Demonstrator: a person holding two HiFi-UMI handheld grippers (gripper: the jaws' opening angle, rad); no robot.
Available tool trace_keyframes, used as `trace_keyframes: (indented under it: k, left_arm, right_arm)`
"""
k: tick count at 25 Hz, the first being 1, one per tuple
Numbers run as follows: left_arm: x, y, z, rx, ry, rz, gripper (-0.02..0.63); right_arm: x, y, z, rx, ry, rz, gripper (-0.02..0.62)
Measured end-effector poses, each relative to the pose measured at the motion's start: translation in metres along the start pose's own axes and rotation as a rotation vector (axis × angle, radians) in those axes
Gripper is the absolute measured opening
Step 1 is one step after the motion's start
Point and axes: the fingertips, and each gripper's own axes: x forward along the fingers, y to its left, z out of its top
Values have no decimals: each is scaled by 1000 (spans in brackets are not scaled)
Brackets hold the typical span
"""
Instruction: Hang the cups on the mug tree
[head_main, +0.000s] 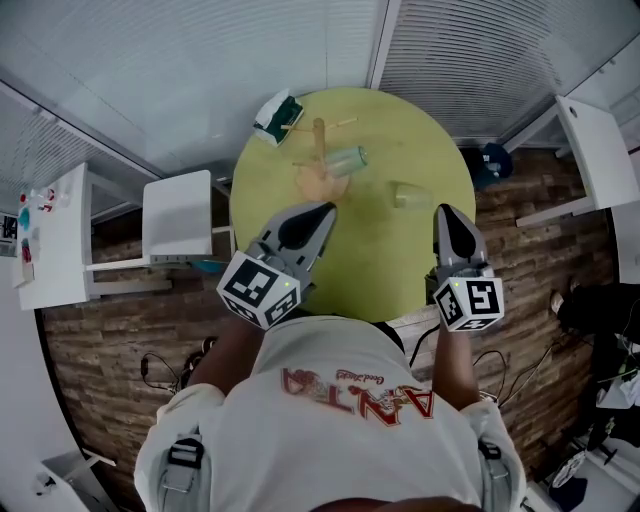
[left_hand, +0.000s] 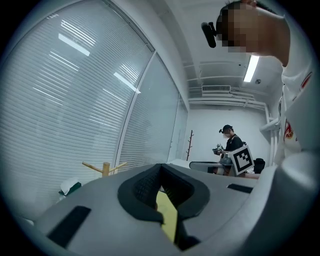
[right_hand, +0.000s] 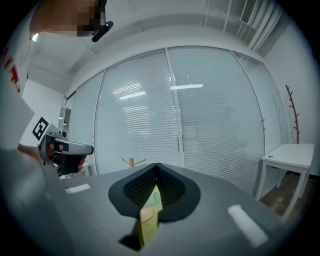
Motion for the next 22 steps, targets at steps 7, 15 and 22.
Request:
trace_keyframes:
  k: [7,15,22]
  left_arm:
    - [7,1,-6,-14,16,16,8]
    - [10,9,-24,-76,49,70,8]
    - [15,7,-43,-111,83,135,8]
  right_arm:
    - [13,-23,-20,102,83,3,3]
    - [42,-96,-101,437,282,-56,151]
    - [68,-147,-243,1097,437,-156,235]
